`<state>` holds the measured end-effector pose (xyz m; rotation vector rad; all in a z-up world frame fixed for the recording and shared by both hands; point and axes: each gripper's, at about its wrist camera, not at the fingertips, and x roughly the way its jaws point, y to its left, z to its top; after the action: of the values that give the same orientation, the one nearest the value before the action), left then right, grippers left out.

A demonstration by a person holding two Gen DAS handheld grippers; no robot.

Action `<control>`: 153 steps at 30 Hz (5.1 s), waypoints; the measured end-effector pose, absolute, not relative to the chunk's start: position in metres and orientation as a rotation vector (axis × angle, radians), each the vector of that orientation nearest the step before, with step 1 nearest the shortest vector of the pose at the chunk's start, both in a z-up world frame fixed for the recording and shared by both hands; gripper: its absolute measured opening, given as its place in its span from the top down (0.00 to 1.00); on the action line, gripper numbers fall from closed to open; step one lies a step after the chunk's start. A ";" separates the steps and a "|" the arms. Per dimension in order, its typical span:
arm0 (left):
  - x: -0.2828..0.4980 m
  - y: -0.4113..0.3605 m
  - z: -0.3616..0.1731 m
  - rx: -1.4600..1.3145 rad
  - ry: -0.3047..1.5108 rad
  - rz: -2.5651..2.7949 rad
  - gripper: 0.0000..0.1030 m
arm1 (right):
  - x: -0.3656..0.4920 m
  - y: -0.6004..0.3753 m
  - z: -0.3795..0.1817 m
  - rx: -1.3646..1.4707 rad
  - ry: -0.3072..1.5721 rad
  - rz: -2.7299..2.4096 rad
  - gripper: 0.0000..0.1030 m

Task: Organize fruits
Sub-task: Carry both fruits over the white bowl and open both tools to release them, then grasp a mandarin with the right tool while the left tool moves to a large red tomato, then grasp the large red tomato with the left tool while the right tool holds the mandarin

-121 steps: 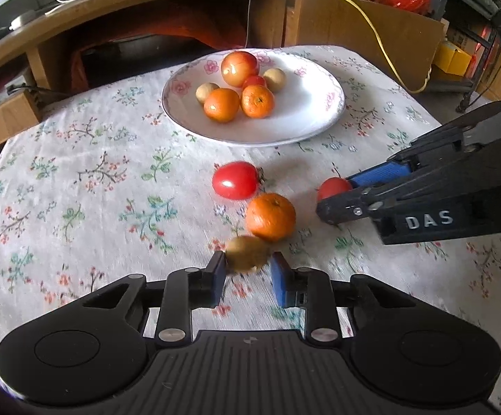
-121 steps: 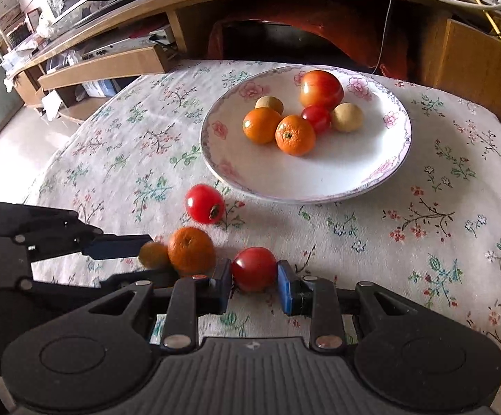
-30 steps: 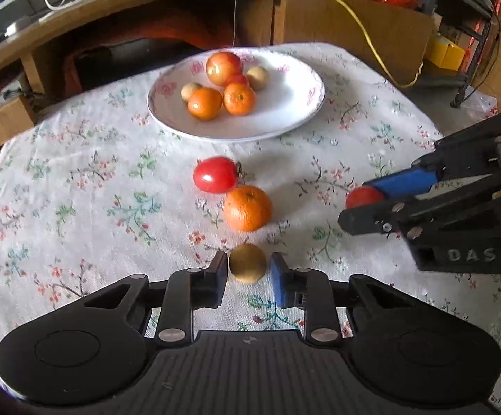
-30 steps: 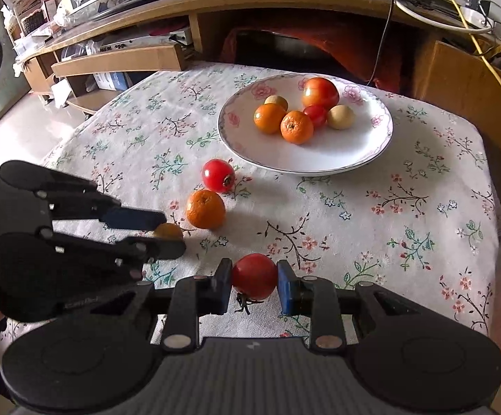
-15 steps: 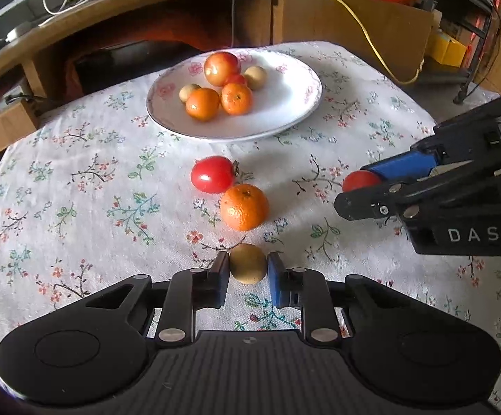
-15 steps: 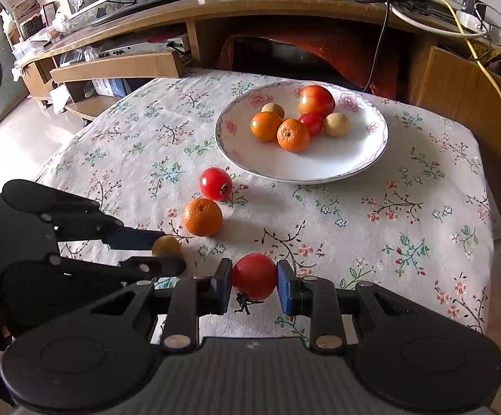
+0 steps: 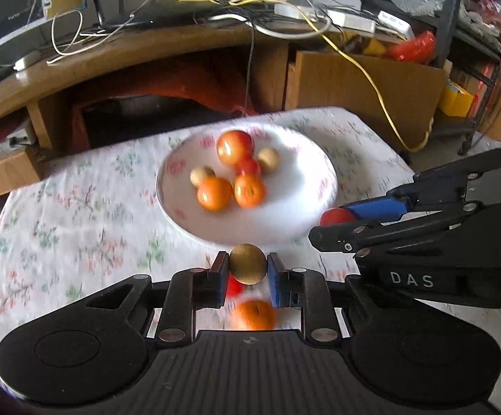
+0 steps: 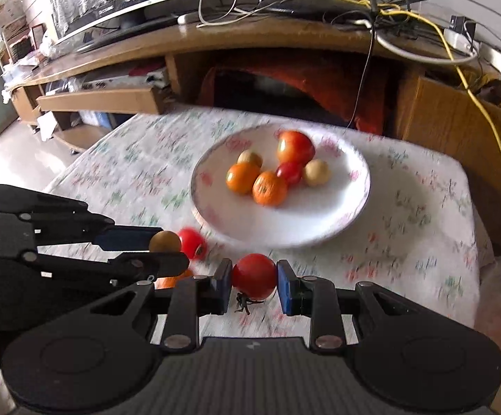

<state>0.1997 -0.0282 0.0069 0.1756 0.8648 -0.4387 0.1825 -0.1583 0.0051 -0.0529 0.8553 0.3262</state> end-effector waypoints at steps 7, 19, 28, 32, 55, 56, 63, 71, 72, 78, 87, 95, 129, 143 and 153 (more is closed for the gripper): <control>0.230 -0.038 -0.002 0.161 0.872 -0.416 0.71 | 0.220 -0.167 0.003 -0.036 0.850 0.294 0.73; 0.244 -0.040 -0.011 0.155 0.895 -0.388 0.70 | 0.253 -0.178 -0.012 0.019 0.868 0.296 0.72; 0.241 -0.042 -0.005 0.144 0.877 -0.398 0.51 | 0.253 -0.182 -0.008 0.059 0.851 0.294 0.71; 0.239 -0.046 -0.002 0.160 0.862 -0.401 0.50 | 0.253 -0.180 -0.005 0.067 0.839 0.305 0.71; 0.220 -0.006 0.007 0.129 0.882 -0.310 0.46 | 0.217 -0.171 0.009 0.061 0.824 0.319 0.72; 0.219 -0.004 0.007 0.126 0.883 -0.307 0.45 | 0.214 -0.170 0.008 0.057 0.826 0.324 0.72; 0.214 0.009 0.009 0.101 0.894 -0.288 0.43 | 0.192 -0.152 0.003 0.040 0.857 0.379 0.72; 0.214 0.021 0.009 0.072 0.900 -0.281 0.40 | 0.185 -0.123 -0.011 0.008 0.900 0.440 0.71; 0.215 0.022 0.009 0.067 0.901 -0.279 0.40 | 0.185 -0.121 -0.013 0.005 0.903 0.445 0.71; 0.218 0.028 0.005 0.043 0.917 -0.274 0.39 | 0.194 -0.107 -0.026 0.005 0.930 0.470 0.71; 0.221 0.021 -0.004 0.037 0.949 -0.296 0.38 | 0.196 -0.109 -0.034 0.009 0.949 0.472 0.69; 0.226 -0.005 -0.018 0.080 0.971 -0.345 0.39 | 0.177 -0.132 -0.022 -0.013 0.966 0.416 0.69; 0.224 -0.030 -0.043 0.169 0.858 -0.379 0.50 | 0.165 -0.174 -0.027 0.040 1.004 0.361 0.70; 0.155 -0.007 -0.028 0.212 0.939 -0.382 0.58 | 0.150 -0.167 -0.021 -0.017 0.979 0.341 0.69; 0.116 0.007 -0.029 0.207 0.919 -0.380 0.57 | 0.116 -0.146 -0.026 -0.136 0.904 0.333 0.69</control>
<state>0.1160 0.0066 -0.0293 0.2072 0.9187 -0.3796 0.1164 -0.1459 -0.0262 -0.1362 0.9041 0.3328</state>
